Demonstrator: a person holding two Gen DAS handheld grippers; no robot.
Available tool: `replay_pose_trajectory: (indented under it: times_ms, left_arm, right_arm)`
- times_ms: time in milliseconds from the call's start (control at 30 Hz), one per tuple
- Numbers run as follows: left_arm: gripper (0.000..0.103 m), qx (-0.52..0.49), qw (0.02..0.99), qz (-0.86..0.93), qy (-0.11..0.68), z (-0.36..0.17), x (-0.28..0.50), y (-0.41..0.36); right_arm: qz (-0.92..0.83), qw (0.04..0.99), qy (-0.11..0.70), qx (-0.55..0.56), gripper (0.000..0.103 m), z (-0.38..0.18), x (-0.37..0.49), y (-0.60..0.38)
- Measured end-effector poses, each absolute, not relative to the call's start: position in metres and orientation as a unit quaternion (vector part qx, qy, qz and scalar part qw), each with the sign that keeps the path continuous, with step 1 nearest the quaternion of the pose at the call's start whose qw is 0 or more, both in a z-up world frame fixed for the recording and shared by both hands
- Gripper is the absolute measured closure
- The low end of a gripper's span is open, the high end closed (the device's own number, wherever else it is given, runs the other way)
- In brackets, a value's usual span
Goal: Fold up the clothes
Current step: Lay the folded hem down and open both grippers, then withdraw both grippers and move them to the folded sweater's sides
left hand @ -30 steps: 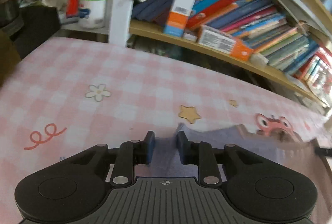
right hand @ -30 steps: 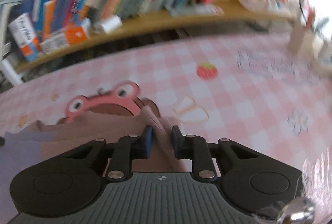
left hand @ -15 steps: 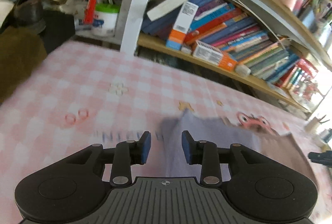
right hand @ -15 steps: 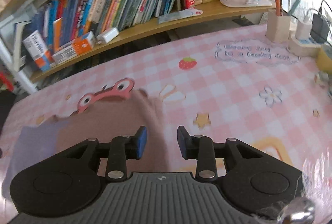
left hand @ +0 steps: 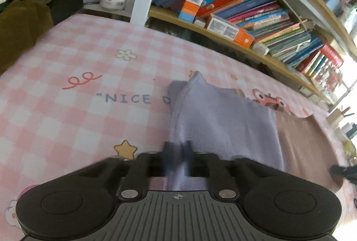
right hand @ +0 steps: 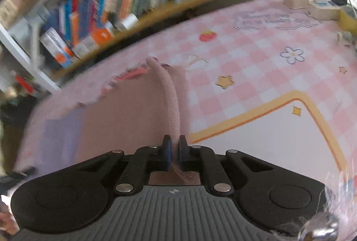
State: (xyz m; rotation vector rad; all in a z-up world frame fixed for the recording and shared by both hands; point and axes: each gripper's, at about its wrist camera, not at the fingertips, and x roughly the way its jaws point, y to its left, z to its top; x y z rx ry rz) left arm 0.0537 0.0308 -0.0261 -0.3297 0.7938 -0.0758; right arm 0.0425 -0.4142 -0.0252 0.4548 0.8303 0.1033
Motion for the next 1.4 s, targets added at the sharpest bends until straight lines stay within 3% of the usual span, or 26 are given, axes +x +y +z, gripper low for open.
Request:
replay_pose_trajectory:
  times_ms: [200,367,400,467,600,767,900,1067,1200,1400]
  left_arm:
    - [0.096,-0.14,0.907,-0.034,0.396,-0.029,0.059,0.028]
    - [0.089,-0.139,0.904,-0.031,0.402,-0.033,0.06,0.029]
    - [0.086,-0.143,0.904,-0.028,0.401,-0.032,0.059,0.03]
    - [0.078,-0.15,0.905,-0.021,0.398,-0.027,0.055,0.034]
    - [0.073,-0.168,0.909,-0.011,0.381,-0.013,0.047,0.041]
    - [0.06,-0.175,0.913,-0.025,0.367,-0.002,0.038,0.035]
    - [0.058,-0.168,0.913,-0.042,0.369,0.003,0.033,0.023]
    - [0.046,-0.153,0.911,-0.056,0.38,0.001,0.023,0.01]
    - [0.044,-0.139,0.909,-0.065,0.388,-0.002,0.016,0.0]
    - [0.032,-0.12,0.906,-0.077,0.399,-0.006,0.005,-0.016]
  right_arm:
    - [0.015,0.877,0.421,0.231,0.097,-0.036,0.042,-0.422]
    - [0.001,0.88,0.429,0.204,0.094,-0.044,0.046,-0.413]
    - [-0.002,0.882,0.429,0.197,0.091,-0.042,0.045,-0.412]
    - [-0.014,0.886,0.427,0.18,0.07,-0.039,0.043,-0.412]
    - [-0.021,0.896,0.411,0.168,0.059,-0.025,0.033,-0.408]
    - [0.007,0.904,0.4,0.155,0.04,-0.009,0.022,-0.388]
    - [0.018,0.905,0.4,0.144,0.031,-0.002,0.013,-0.372]
    - [0.009,0.904,0.414,0.103,0.018,0.002,-0.002,-0.356]
    - [0.004,0.901,0.428,0.067,0.013,-0.003,-0.017,-0.34]
    - [0.017,0.896,0.443,0.04,0.006,-0.014,-0.029,-0.322]
